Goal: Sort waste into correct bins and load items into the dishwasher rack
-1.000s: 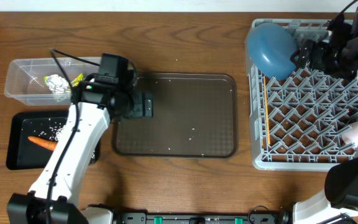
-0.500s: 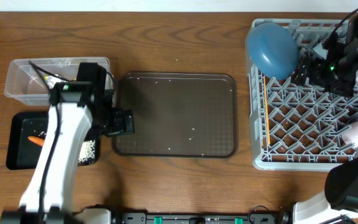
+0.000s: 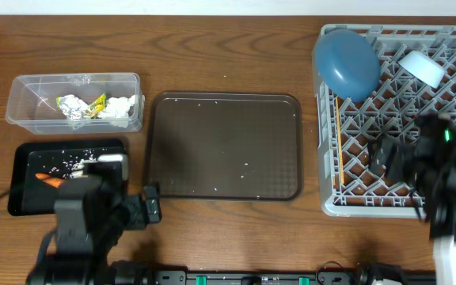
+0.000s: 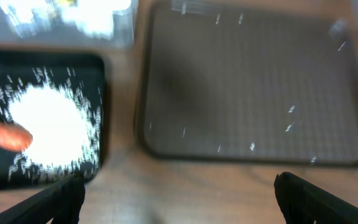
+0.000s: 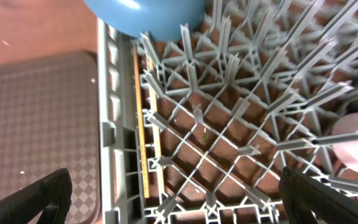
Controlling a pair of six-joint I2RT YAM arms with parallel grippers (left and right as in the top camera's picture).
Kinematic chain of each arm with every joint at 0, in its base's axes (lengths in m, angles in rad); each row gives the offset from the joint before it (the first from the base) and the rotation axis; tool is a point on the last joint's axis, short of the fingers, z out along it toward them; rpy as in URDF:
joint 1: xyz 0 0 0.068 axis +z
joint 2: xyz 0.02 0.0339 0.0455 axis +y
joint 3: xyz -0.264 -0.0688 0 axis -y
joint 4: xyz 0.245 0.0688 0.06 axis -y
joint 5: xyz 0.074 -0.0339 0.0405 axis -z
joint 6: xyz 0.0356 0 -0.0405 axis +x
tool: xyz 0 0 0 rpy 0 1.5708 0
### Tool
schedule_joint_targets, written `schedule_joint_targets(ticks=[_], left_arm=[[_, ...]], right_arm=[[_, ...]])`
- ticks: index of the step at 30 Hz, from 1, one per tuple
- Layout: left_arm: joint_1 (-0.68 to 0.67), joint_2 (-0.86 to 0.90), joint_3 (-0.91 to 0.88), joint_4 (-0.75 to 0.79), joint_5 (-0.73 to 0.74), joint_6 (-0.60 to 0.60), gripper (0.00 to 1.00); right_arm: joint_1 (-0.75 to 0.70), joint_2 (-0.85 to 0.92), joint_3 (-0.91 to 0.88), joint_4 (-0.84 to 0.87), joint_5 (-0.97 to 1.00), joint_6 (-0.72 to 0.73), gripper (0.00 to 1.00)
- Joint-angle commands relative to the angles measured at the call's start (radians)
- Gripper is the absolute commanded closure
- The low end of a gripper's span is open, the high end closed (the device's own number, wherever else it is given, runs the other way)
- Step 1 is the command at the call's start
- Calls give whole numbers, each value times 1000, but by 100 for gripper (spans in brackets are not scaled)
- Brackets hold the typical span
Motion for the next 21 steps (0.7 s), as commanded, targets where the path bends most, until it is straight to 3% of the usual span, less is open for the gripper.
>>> schedule_joint_targets(ticks=[1,9,21], left_arm=[[3,-91,-13,43,-8,-13,2],[3,-153,-13,44,-8,-13,2],[3,-153,-13,44,-8,-13,2]], right_arm=[[8,-133,-74,-4,2,13,1],[8,-311,-84,-154,2,13,1],[8,-317,-84,-270,2,13,1]])
